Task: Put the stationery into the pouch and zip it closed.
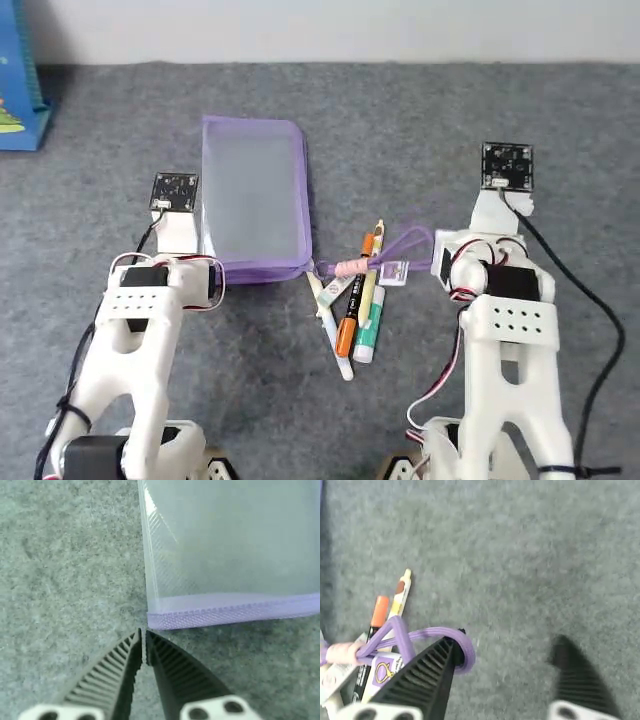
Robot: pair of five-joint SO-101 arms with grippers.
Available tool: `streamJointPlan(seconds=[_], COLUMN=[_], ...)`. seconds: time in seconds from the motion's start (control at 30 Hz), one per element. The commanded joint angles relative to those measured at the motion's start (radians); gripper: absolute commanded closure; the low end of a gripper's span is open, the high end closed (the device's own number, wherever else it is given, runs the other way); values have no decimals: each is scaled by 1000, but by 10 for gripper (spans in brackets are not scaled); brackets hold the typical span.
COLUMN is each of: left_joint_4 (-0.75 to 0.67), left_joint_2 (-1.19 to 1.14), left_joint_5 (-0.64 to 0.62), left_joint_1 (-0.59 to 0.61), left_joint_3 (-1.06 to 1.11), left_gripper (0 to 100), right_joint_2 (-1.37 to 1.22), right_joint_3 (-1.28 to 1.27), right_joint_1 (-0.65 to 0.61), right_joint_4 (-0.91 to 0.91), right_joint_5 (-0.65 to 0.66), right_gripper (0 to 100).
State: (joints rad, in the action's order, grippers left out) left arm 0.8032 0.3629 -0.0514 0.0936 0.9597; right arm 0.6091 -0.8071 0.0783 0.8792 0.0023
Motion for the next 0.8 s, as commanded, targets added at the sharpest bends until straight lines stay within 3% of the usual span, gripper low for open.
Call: streamJointPlan(seconds=[0.0,0.4,0.6,0.77], left_joint_4=[-21,-71,-71,-75], left_joint_2=[95,235,233,149], left_joint_5=[-3,78,80,160], left_joint_1=[6,-51,51,11], left_joint_3=[-22,108,111,87], left_gripper=[988,978,741,721], right_joint_2=[21,205,202,202], right_joint_3=[75,54,46,34], right_joint_1=[-44,-137,-142,-143], right_joint_4=[36,237,239,226], right_joint_5=[28,198,224,221], right_gripper=[627,638,638,638])
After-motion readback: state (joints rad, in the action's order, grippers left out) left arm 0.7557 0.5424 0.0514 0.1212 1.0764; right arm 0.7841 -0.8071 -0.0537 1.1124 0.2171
